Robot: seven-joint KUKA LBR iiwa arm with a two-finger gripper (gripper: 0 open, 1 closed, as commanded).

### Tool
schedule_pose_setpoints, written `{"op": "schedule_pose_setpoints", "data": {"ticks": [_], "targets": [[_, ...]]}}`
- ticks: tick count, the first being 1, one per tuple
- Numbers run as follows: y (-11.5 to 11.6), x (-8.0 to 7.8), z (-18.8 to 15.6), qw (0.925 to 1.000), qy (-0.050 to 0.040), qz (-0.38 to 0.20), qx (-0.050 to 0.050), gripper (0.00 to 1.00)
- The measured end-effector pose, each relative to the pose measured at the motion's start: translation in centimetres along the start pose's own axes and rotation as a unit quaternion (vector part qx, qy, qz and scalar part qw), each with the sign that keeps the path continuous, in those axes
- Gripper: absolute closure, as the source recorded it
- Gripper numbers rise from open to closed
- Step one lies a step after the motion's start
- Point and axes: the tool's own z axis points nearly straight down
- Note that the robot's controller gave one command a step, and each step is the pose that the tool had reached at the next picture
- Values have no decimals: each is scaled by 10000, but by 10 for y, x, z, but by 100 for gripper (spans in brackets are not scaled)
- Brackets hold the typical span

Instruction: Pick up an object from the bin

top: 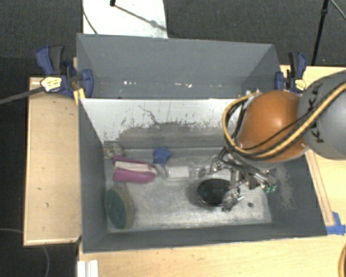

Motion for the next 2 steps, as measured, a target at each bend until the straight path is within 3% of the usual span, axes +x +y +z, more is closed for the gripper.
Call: {"op": "schedule_pose_setpoints", "data": {"ticks": [1,2], "targets": [[1,-1,-2,10000,-16,23,-6,100],[3,8,-153,9999,-58,-144,17,100]]}}
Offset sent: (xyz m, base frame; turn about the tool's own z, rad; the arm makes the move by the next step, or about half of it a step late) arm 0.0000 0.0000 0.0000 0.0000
